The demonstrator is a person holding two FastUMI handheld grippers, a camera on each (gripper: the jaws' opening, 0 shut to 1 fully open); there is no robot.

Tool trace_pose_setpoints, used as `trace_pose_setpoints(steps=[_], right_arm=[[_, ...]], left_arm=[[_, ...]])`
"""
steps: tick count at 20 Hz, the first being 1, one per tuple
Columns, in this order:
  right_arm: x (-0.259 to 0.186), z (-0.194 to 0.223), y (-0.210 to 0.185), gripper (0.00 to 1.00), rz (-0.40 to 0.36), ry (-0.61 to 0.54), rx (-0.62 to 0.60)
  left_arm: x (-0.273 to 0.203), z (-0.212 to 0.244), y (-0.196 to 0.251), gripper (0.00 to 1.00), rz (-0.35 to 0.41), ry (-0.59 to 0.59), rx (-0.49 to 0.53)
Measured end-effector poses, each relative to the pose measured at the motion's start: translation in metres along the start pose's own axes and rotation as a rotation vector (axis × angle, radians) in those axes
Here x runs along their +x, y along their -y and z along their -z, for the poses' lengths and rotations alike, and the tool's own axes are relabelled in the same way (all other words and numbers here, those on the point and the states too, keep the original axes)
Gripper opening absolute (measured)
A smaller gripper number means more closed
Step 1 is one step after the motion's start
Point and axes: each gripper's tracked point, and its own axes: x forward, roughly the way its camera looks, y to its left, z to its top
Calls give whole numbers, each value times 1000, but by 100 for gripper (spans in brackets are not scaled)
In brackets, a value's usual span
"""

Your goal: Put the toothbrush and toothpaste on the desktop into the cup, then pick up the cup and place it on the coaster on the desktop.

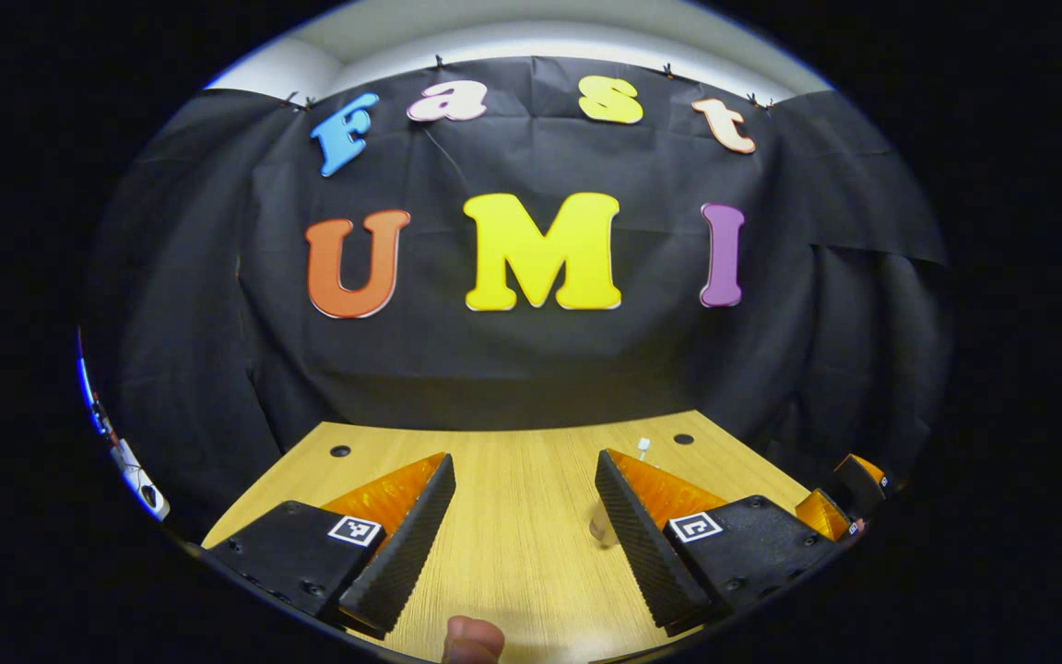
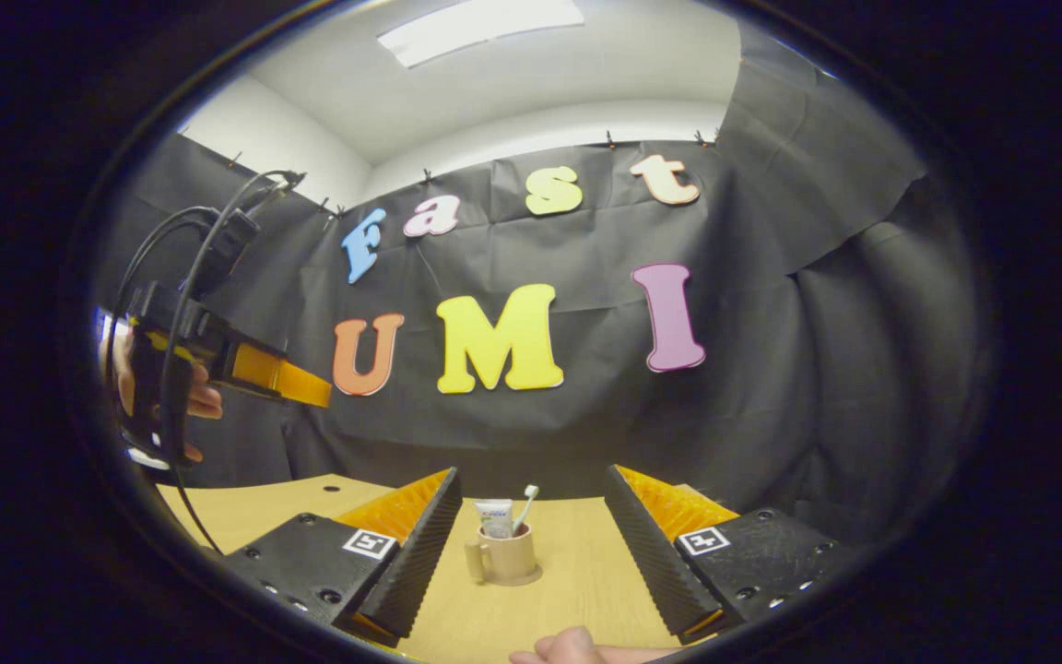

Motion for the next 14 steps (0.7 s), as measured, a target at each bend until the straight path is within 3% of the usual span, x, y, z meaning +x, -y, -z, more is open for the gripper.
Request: trace_pose_setpoints(steps=[2,3,4,7,14], right_arm=[[1,5,-3,95,5,-18,-19],[2,7,-2,99,15,-21,-23],[2,10,0,95,32,-26,-23],[3,25,1,95,72,-54,9],[4,35,-4,95,95,-70,-28]], left_arm=[[-16,7,-18,97,-77,81,-3],[-21,10,-24,97,-107,121,0],[-29,14,-28,97,-133,150,6],[-40,35,-35,96,-194,199,1],[-37,70,-17,97,-126,156,17]])
